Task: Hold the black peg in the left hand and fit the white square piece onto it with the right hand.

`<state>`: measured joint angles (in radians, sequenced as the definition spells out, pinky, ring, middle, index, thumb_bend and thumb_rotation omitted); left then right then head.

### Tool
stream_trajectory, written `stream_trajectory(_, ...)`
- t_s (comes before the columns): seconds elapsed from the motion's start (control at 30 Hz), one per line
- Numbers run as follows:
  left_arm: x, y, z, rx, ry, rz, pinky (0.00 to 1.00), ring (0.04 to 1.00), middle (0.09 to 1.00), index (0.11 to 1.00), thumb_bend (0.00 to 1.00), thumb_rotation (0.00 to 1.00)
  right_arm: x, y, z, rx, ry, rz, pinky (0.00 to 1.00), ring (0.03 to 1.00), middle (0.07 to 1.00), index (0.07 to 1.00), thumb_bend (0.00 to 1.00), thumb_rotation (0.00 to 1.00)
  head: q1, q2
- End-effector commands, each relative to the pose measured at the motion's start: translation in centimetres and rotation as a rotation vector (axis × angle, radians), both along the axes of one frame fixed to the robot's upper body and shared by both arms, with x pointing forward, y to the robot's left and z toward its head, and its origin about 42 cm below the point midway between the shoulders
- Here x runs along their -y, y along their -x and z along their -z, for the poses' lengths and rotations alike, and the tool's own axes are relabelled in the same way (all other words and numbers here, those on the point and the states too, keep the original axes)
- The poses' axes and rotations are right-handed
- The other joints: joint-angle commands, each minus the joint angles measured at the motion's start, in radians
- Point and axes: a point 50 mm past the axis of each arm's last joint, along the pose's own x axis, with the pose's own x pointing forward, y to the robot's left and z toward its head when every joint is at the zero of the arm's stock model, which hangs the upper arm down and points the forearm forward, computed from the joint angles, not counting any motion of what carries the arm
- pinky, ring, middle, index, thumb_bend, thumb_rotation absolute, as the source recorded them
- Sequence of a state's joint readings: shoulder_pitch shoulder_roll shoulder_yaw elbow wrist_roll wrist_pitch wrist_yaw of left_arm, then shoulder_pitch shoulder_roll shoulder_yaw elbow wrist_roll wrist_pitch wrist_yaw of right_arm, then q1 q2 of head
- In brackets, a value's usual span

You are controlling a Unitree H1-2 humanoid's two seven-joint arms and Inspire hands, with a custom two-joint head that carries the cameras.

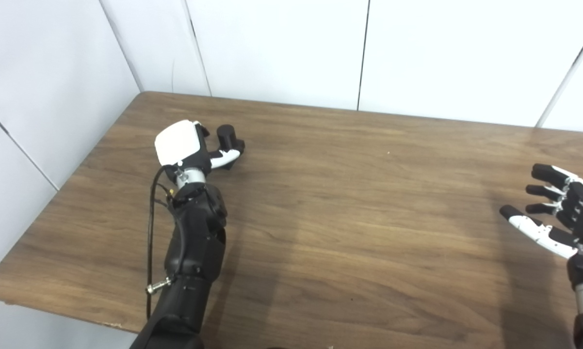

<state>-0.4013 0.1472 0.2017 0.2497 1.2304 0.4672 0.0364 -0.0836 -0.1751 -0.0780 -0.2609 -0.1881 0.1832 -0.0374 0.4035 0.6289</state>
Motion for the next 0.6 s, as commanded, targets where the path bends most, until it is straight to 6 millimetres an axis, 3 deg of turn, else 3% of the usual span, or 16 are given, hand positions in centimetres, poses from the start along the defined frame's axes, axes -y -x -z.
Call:
stream_trajectory(0.0, -0.1, -1.0, -1.7, 0.05, -0.025, 0.0, 0.73, 0.846, 0.878, 0.673, 0.88, 0.54, -0.4, -0.2, -2.0, 0.09, 0.003, -0.006, 0.55, 0.716, 0.773, 0.734, 0.56, 0.0, -0.001, 0.001)
stream_trajectory(0.2, 0.0, -1.3, -1.3, 0.029, -0.02, 0.004, 0.75, 0.86, 0.88, 0.684, 0.88, 0.53, -0.3, 0.0, -2.2, 0.095, 0.013, -0.019, 0.54, 0.706, 0.78, 0.732, 0.53, 0.0, -0.002, 0.002)
stream_trajectory(0.47, 0.2, -1.8, -0.9, 0.005, -0.059, 0.023, 0.74, 0.854, 0.873, 0.655, 0.88, 0.49, -0.1, 0.3, -2.4, 0.104, 0.039, -0.028, 0.54, 0.701, 0.774, 0.737, 0.5, 0.09, -0.008, 0.005)
stream_trajectory(0.57, 0.3, -2.0, -0.5, -0.01, -0.083, 0.032, 0.74, 0.846, 0.866, 0.646, 0.88, 0.47, 0.0, 0.4, -2.6, 0.104, 0.033, -0.023, 0.55, 0.707, 0.776, 0.737, 0.5, 0.07, -0.011, 0.007)
